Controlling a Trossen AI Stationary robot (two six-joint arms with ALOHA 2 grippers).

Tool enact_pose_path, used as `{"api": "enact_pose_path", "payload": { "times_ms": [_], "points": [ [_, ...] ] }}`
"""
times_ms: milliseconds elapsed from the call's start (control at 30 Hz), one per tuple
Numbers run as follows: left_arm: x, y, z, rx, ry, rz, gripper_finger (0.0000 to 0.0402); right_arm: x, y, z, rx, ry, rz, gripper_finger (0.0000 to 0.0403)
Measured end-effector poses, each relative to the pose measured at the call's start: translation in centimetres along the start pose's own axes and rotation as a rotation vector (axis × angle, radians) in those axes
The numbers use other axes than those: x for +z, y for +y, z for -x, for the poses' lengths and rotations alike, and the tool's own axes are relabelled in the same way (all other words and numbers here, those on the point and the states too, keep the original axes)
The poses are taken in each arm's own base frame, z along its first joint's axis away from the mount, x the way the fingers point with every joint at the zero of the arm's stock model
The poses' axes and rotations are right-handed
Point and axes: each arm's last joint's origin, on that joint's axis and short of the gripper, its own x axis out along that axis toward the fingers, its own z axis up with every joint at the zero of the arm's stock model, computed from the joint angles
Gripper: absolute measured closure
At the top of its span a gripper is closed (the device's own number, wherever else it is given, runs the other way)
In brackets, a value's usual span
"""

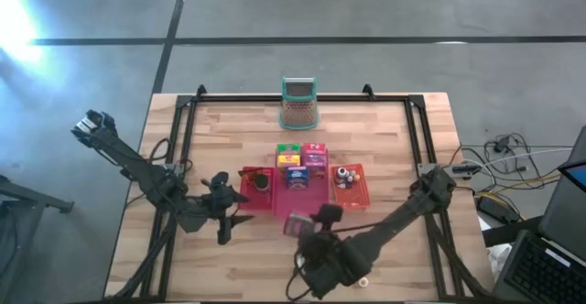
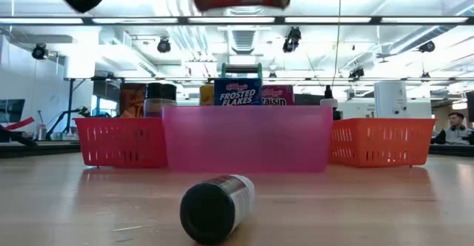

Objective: Pick & Place Kitchen Items
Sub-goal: Put the red seasoning can into the red bin

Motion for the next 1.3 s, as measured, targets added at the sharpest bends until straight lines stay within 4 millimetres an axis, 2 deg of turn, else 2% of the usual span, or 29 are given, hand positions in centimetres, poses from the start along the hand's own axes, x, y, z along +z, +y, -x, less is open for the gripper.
{"api": "enact_pose_path", "payload": {
  "times_ms": [133, 300, 500, 667, 767, 967, 1067, 1200, 1300],
  "points": [
    [1.3, -0.8, 0.1, -0.086, -0.104, -0.003, 0.0174, 0.2, -1.0, 1.3, -0.1, -0.07, 0.038, 0.0077],
    [3.0, -1.1, 0.1, -0.197, -0.218, 0.04, 0.0174, 0.5, -1.3, 2.0, -0.154, -0.13, 0.124, 0.007],
    [4.1, 0.0, -0.9, -0.238, -0.22, 0.197, 0.0174, 1.2, -1.7, 2.5, -0.176, -0.161, 0.202, 0.0094],
    [4.5, 1.1, -1.5, -0.211, -0.223, 0.239, 0.0174, 1.5, -1.9, 3.0, -0.178, -0.182, 0.197, 0.0078],
    [4.5, 1.5, -1.8, -0.185, -0.209, 0.226, 0.0174, 1.5, -1.8, 3.3, -0.184, -0.193, 0.212, 0.0071],
    [3.7, 2.3, -2.5, -0.138, -0.167, 0.234, 0.0174, 1.4, -1.6, 4.3, -0.169, -0.213, 0.224, 0.0095],
    [3.3, 2.7, -2.8, -0.121, -0.163, 0.229, 0.0174, 1.4, -1.5, 4.9, -0.178, -0.239, 0.235, 0.0094],
    [2.4, 3.4, -3.4, -0.149, -0.197, 0.244, 0.0174, 1.5, -1.5, 5.7, -0.181, -0.27, 0.229, 0.0078],
    [1.5, 4.1, -4.0, -0.188, -0.237, 0.262, 0.0174, 1.6, -1.5, 6.5, -0.171, -0.287, 0.228, 0.0083]
  ]
}}
